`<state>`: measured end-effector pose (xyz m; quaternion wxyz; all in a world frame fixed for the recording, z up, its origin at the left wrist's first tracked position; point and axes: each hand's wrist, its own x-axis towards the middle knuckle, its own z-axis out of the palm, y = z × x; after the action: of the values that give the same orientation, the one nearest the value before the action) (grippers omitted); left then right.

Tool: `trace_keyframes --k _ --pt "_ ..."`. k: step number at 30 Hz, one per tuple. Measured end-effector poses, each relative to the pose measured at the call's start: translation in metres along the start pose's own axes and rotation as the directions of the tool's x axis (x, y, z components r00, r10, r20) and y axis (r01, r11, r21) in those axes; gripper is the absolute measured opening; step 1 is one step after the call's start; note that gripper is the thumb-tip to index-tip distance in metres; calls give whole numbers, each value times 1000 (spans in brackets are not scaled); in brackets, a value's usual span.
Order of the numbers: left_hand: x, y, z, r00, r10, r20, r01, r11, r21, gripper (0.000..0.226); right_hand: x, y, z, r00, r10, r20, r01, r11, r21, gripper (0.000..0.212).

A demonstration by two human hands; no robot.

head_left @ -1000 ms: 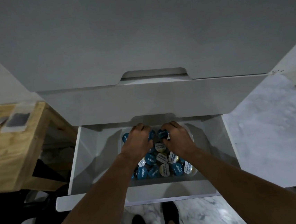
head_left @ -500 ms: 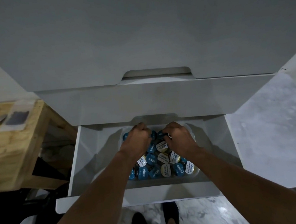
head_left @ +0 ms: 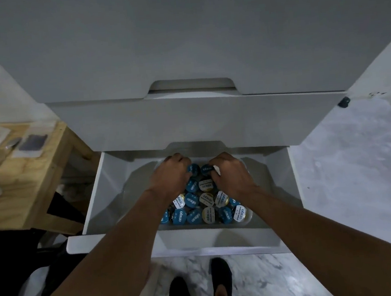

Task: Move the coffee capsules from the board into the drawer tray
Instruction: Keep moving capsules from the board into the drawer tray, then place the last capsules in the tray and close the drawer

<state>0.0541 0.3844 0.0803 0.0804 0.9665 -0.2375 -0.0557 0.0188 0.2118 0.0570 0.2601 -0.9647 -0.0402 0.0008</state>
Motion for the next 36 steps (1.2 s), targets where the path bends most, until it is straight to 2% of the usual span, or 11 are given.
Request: trace_keyframes --k 5,8,11,15,22,25,30,36 --pt "-29 16 -22 997 13 -80 -10 999 42 36 -25 -7 -24 998 61 2 -61 995 -80 36" --pt "-39 26 -37 990 55 -130 -49 997 51 36 -44 -16 -48 997 39 -65 -49 987 -156 38" --pt "-52 43 -54 971 131 -201 -113 989 97 34 -73 -25 -72 981 73 -181 -110 972 -206 37" --pt "-75 74 -74 910 244 -334 -189 964 188 34 -120 -36 -99 932 129 -338 -205 958 -202 39" --pt "-101 141 -93 795 426 -431 -364 905 221 28 -201 -28 -140 870 173 -463 -314 916 -249 43" --pt "-97 173 -98 744 475 -469 -409 880 241 27 -220 -14 -157 841 201 -503 -367 894 -256 42" --pt "-77 225 -95 700 533 -475 -488 843 227 29 -235 21 -184 792 248 -558 -429 876 -219 41" --pt "-22 298 -74 714 508 -481 -494 853 168 29 -232 103 -225 795 246 -555 -426 878 -221 40"
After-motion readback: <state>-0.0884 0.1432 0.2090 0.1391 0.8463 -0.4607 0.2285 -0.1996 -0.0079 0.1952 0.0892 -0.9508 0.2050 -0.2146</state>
